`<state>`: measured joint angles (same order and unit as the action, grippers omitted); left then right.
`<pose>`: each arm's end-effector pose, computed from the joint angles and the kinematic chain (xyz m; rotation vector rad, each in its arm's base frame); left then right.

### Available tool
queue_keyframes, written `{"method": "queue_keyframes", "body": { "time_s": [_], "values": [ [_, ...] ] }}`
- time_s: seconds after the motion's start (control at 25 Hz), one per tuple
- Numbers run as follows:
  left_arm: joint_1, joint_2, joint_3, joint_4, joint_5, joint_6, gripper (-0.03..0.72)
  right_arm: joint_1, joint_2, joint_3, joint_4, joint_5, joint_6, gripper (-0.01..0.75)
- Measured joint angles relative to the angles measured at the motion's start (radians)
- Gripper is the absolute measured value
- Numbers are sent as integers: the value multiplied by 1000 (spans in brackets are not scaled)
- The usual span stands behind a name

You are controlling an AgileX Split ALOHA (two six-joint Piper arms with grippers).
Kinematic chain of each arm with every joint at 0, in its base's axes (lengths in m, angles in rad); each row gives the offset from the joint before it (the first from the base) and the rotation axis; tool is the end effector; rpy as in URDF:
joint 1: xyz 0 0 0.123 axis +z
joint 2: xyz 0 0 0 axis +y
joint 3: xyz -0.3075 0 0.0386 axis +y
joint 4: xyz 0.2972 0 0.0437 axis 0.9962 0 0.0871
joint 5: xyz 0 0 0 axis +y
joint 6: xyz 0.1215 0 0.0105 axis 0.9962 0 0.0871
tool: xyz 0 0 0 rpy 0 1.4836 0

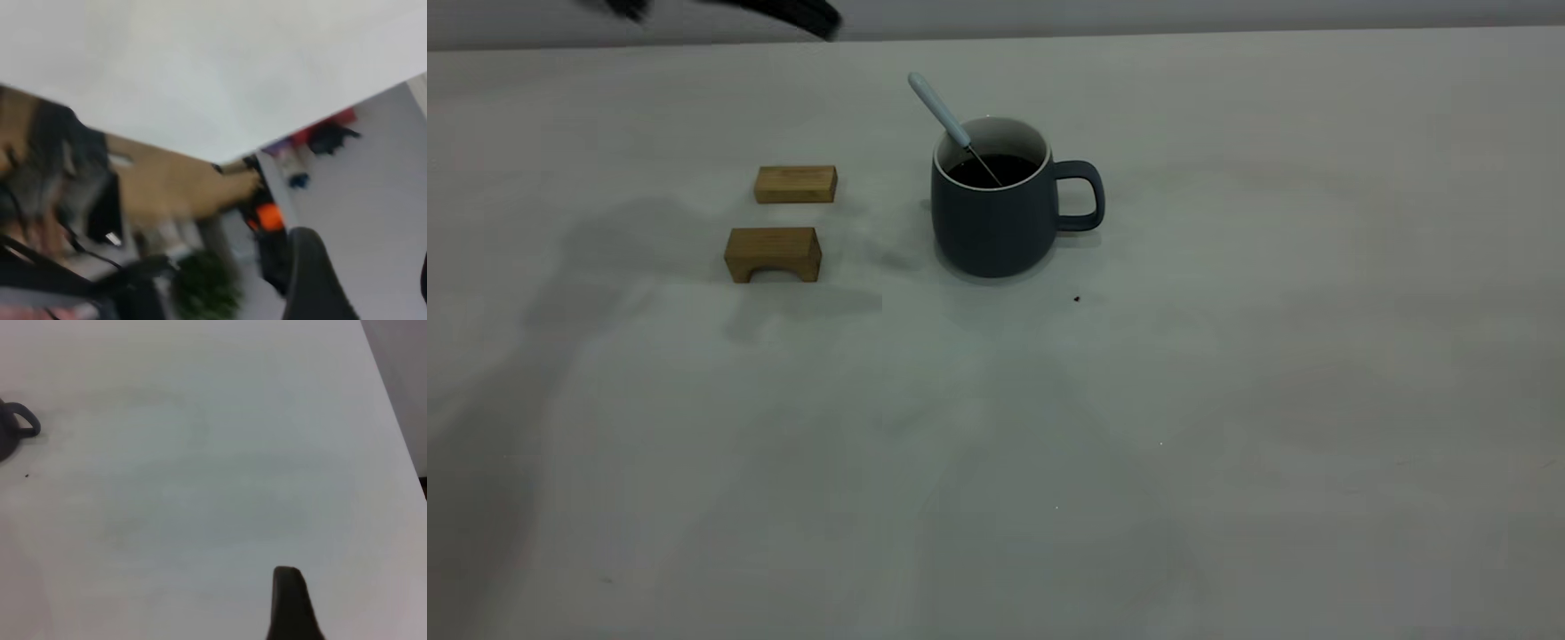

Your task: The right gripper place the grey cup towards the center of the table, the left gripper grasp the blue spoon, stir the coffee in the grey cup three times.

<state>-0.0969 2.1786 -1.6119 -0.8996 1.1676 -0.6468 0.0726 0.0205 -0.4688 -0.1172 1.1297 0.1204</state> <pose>0.4808 -0.1350 0.1468 1.1988 -2.3114 1.0025 0.0437 -0.0098 0.2684 0.0584 2.1580 -0.0321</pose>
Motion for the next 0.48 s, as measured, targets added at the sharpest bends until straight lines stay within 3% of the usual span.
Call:
{"method": "queue_keyframes", "body": {
  "time_s": [0.12, 0.36, 0.48],
  "values": [
    [0, -90, 0, 160, 0, 108, 465, 0, 0, 0, 0, 0, 0, 535],
    [0, -342, 3, 639, 0, 471, 465, 0, 0, 0, 0, 0, 0, 535],
    [0, -494, 11, 789, 0, 567, 465, 0, 0, 0, 0, 0, 0, 535]
  ]
}}
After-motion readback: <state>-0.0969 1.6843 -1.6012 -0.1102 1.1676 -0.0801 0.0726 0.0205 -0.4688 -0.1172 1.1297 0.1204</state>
